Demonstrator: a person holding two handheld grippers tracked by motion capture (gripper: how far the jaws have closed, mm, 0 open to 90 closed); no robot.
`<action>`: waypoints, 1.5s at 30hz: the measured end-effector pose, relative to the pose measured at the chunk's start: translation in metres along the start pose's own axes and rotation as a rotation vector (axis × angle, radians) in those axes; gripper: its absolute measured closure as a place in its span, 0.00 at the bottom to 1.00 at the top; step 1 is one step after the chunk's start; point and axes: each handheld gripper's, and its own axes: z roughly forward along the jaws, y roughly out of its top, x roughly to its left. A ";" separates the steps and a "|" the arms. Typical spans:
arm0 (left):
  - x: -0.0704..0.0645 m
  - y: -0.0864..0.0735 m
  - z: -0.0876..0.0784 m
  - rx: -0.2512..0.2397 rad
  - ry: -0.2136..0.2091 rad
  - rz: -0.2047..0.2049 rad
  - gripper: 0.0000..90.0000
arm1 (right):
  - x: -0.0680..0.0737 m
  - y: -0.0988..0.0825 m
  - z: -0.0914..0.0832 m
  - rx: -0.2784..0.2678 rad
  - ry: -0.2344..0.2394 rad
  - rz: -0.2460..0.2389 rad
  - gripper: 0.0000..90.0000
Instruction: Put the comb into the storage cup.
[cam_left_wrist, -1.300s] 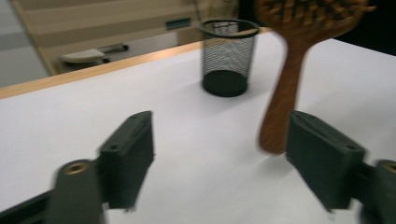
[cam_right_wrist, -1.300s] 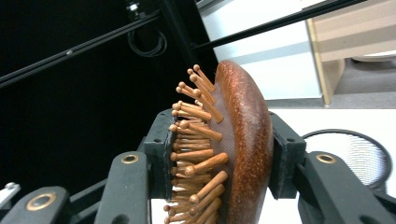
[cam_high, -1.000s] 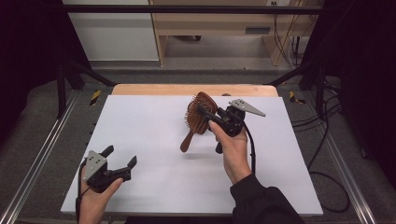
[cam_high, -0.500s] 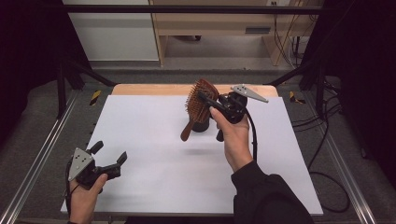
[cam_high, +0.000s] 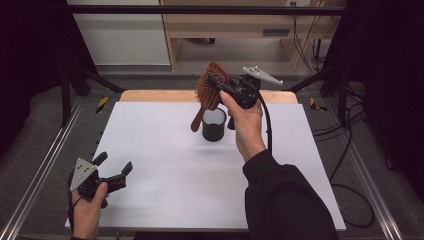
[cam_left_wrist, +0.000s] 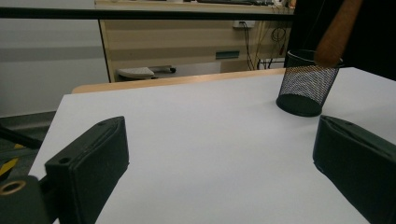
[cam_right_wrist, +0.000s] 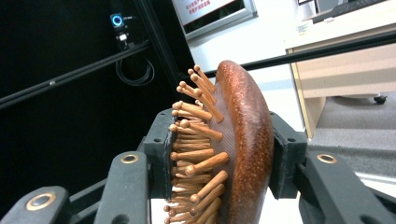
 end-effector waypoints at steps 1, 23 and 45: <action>-0.001 0.000 0.001 0.003 -0.002 0.005 0.04 | -0.001 0.003 0.002 -0.006 -0.003 -0.005 0.58; -0.002 0.000 0.002 0.003 0.002 0.017 0.02 | -0.038 0.035 0.016 -0.085 -0.089 0.049 0.58; -0.006 0.000 0.006 0.017 -0.033 0.029 0.02 | -0.046 0.042 0.016 -0.047 -0.145 -0.047 0.58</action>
